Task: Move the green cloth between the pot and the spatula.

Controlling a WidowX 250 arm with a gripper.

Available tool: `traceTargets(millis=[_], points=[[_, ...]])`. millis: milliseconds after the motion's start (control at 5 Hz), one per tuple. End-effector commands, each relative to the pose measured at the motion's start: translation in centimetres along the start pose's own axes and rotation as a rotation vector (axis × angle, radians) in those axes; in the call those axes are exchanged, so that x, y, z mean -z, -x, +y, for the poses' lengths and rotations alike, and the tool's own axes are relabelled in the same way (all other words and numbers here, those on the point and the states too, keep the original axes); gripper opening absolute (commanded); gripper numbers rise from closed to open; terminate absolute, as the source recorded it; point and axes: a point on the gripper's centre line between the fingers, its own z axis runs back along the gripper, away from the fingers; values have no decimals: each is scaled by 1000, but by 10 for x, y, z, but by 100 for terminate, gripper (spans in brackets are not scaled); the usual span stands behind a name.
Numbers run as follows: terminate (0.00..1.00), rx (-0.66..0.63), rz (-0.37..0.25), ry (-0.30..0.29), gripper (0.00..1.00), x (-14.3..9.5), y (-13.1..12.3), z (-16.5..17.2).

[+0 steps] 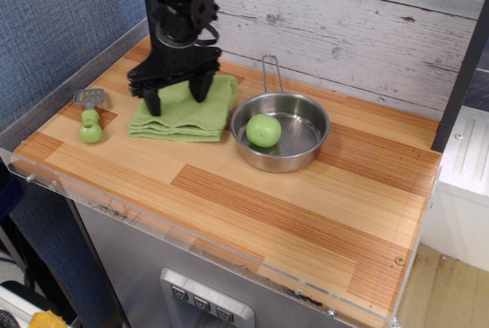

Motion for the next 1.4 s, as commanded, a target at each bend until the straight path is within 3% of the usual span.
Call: traceTargets(millis=[0,400,800,1000,1200], points=[[0,-15,-19,36,100,-20,-9,7],[0,-34,-23,152,100,-61,-13,-3],[0,-38,-83,223,100,-118,-17,0],[0,-29,-111,236,100,-145,-13,6],[0,-29,-111,236,100,-145,-13,6]])
